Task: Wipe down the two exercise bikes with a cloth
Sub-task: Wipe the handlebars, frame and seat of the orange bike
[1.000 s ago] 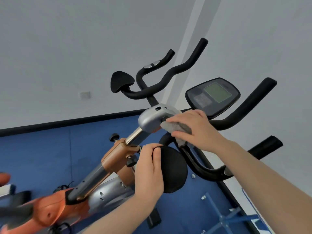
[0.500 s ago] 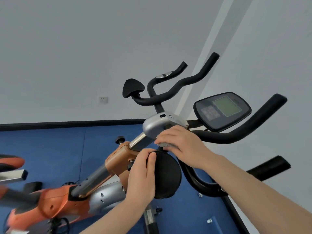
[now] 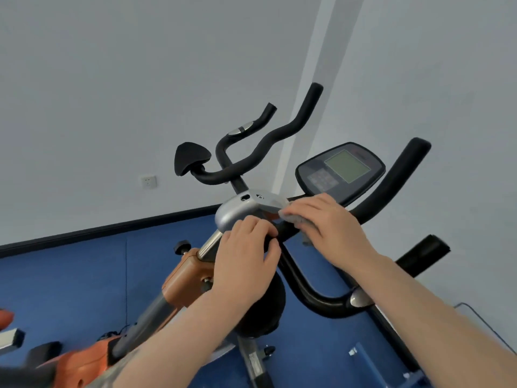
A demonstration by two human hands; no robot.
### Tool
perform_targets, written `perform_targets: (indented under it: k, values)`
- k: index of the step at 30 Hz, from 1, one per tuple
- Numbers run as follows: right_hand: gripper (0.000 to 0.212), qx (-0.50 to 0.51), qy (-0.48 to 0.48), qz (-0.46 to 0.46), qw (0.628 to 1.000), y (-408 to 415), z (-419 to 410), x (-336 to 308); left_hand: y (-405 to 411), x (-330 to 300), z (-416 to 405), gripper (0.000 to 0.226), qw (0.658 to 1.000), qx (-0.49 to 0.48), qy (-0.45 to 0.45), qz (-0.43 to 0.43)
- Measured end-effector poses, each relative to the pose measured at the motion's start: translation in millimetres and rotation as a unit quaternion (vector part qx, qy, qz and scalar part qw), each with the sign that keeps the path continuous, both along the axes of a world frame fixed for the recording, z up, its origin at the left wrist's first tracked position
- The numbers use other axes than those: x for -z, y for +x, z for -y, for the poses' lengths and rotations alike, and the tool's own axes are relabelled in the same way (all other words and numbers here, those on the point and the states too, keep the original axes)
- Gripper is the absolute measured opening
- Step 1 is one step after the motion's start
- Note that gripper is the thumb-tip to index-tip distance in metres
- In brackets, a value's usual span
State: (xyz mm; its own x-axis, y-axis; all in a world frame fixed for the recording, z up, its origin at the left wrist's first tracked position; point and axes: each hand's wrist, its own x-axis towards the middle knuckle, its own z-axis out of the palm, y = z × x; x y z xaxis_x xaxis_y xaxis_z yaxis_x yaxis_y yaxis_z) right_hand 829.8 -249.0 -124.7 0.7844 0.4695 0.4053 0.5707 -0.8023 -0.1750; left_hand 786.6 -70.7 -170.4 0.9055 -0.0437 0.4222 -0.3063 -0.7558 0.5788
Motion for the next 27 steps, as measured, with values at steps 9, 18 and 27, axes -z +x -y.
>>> perform_targets:
  k: [9, 18, 27]
  values:
    - [0.046, 0.083, 0.127, -0.126, 0.980, -54.0, -12.4, 32.0, -4.1, 22.0, -6.9, 0.017, 0.985, 0.055, 0.047, 0.158]
    - [0.032, 0.110, 0.037, -0.120, 0.986, -65.0, -26.4, 34.5, -4.9, 23.0, -9.8, 0.020, 0.979, 0.089, 0.016, 0.184]
    - [0.035, 0.215, -0.057, -0.044, 0.974, -92.4, 24.1, 12.0, -7.9, 22.5, -15.5, 0.026, 0.975, 0.126, 0.053, 0.177]
